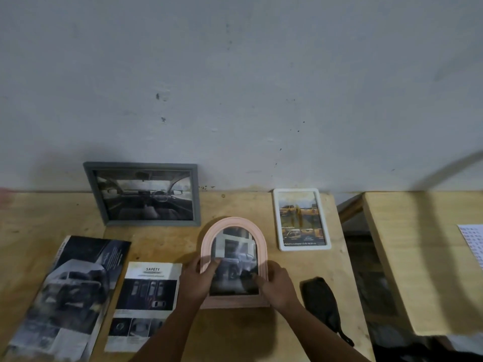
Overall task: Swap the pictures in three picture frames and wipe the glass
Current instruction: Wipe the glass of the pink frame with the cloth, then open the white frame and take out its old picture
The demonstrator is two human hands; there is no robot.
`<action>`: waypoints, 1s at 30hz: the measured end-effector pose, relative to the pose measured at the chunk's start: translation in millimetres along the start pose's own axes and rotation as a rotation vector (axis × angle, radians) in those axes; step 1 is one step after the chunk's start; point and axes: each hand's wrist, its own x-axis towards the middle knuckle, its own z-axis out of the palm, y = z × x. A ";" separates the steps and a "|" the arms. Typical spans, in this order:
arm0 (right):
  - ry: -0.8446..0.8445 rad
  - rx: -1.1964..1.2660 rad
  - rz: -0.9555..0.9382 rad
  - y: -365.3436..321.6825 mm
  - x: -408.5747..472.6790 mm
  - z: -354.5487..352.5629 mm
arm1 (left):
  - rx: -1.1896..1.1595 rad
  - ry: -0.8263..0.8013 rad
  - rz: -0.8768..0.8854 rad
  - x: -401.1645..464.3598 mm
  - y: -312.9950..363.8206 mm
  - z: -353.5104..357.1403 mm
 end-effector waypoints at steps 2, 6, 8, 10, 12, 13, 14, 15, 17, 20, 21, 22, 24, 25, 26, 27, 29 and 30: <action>0.062 0.020 -0.049 -11.0 1.5 -7.1 | -0.026 0.030 0.055 2.7 20.8 -2.8; 0.194 0.097 -0.152 -44.7 15.7 -30.3 | -0.046 0.081 0.181 16.9 65.4 1.0; 0.221 0.125 -0.177 -59.3 27.8 -40.1 | -0.055 0.088 0.206 26.3 83.6 5.8; 0.246 0.138 -0.194 -75.4 37.3 -48.5 | -0.055 0.086 0.211 36.5 95.5 10.2; 0.263 0.144 -0.212 -87.9 46.7 -55.1 | -0.052 0.085 0.208 46.9 103.2 13.8; 0.263 0.148 -0.208 -92.8 51.8 -56.9 | -0.049 0.087 0.201 51.7 106.6 15.6; 0.260 0.144 -0.207 -95.1 57.6 -58.3 | -0.046 0.092 0.197 55.6 110.5 17.5; 0.234 0.130 -0.203 -93.5 65.5 -59.5 | -0.044 0.100 0.195 58.0 114.4 19.2; 0.166 0.127 -0.205 -80.8 84.3 -59.0 | -0.035 0.120 0.193 60.4 117.8 22.2; 0.104 0.152 -0.218 -87.2 77.5 -61.8 | -0.016 0.128 0.202 58.4 115.8 26.5; 0.105 0.166 -0.214 -90.5 70.2 -63.9 | 0.001 0.147 0.214 54.4 115.8 28.2; 0.111 0.174 -0.211 -90.1 64.7 -66.8 | 0.017 0.190 0.241 49.4 114.3 30.5; 0.158 0.186 -0.189 -79.6 59.1 -74.2 | 0.040 0.302 0.322 34.7 111.9 38.2; 0.195 0.178 -0.176 -71.4 58.1 -78.6 | 0.053 0.322 0.360 27.3 109.2 44.2; 0.236 0.167 -0.178 -63.8 56.5 -84.9 | 0.074 0.301 0.390 20.1 106.2 52.7; 0.279 0.159 -0.165 -58.2 55.4 -92.5 | 0.101 0.244 0.406 13.5 103.3 63.2; 0.366 0.138 -0.124 -46.8 56.5 -111.7 | 0.128 0.086 0.409 3.5 100.7 89.4; 0.391 0.124 -0.099 -42.4 57.2 -122.5 | 0.127 0.005 0.388 0.6 99.9 103.4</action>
